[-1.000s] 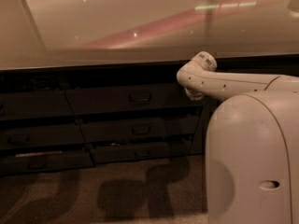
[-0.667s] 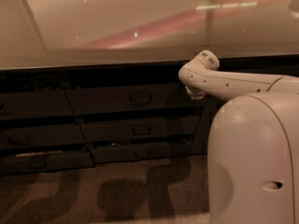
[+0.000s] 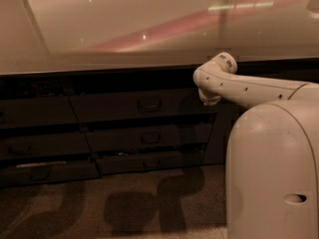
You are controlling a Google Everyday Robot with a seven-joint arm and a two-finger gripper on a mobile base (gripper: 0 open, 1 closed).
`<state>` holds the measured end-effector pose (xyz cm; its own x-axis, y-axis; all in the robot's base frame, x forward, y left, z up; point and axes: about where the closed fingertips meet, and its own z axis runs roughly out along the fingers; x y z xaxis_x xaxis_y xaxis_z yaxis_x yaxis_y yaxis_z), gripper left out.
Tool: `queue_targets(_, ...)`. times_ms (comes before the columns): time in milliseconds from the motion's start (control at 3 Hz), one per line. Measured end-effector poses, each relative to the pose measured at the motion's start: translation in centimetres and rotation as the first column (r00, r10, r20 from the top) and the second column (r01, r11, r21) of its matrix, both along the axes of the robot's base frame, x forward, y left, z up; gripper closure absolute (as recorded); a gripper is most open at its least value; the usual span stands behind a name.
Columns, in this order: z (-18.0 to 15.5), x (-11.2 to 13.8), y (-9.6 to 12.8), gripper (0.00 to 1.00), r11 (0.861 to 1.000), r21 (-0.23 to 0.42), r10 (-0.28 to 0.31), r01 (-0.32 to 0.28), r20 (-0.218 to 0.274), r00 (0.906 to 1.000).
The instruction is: Open top drawer
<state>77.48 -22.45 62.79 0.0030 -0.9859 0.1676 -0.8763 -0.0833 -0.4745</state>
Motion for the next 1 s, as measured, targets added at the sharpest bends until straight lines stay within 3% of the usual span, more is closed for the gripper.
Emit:
queue_targets(667,0.18,-0.05,-0.01,1.00,1.000,-0.006,-0.003,0.003,-0.004,1.0000)
queue_targets(1000,0.24,-0.53,0.28,1.00,0.999,-0.051,-0.006,0.005,-0.014,0.9999)
